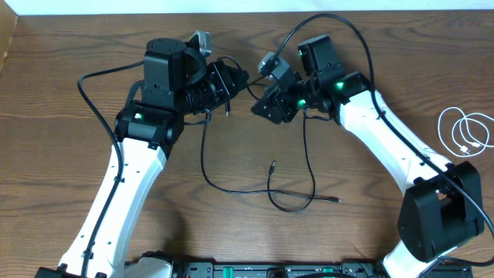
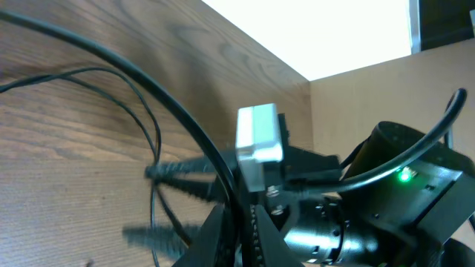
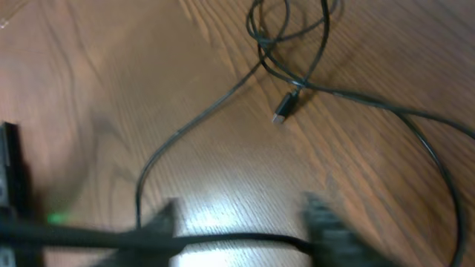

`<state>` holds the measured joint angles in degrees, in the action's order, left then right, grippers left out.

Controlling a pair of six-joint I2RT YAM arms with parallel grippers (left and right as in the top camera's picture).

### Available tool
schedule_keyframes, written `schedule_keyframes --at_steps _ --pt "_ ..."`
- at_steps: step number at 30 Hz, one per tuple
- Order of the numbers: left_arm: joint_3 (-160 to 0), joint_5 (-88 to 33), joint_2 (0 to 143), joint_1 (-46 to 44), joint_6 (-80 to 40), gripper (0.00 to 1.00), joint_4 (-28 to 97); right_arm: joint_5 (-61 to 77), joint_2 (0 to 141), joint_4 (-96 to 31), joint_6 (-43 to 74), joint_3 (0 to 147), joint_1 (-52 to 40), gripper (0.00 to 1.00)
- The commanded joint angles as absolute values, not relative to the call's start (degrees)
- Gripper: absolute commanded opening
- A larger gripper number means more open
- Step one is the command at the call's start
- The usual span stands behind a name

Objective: Untangle cables

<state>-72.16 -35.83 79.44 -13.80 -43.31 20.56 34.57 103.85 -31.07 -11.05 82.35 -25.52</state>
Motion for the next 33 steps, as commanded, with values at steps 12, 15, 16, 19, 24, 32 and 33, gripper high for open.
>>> schedule_keyframes --at_steps 12,15,16,19,24,32,33 --pt "-72.62 -36.99 79.07 -9.89 -44.07 0.08 20.47 25.21 101.45 -32.25 -8.19 82.74 -26.26 0.13" --pt "-72.62 -38.7 79.07 -9.87 -45.71 0.08 20.29 25.47 101.14 -32.38 -8.32 82.74 -27.03 0.48" --pt "-72.62 -39.35 79.07 -9.87 -46.59 0.08 19.97 26.09 101.14 -32.36 -8.95 82.74 -27.35 0.57" --pt "-72.62 -42.44 79.07 -9.87 -49.1 0.08 17.34 26.28 101.16 -31.81 -10.79 82.72 -28.64 0.68" --pt "-72.62 -47.66 79.07 -9.87 -58.08 0.08 14.22 25.91 101.16 -28.64 -11.68 82.72 -29.45 0.73" --pt "-72.62 -48.58 79.07 -8.64 -57.78 0.08 14.28 23.4 101.1 -27.94 -11.16 82.74 -29.17 0.01" --pt "-72.62 -48.42 79.07 -8.21 -56.45 0.08 14.35 23.4 100.92 -28.14 -10.85 82.74 -29.04 0.01"
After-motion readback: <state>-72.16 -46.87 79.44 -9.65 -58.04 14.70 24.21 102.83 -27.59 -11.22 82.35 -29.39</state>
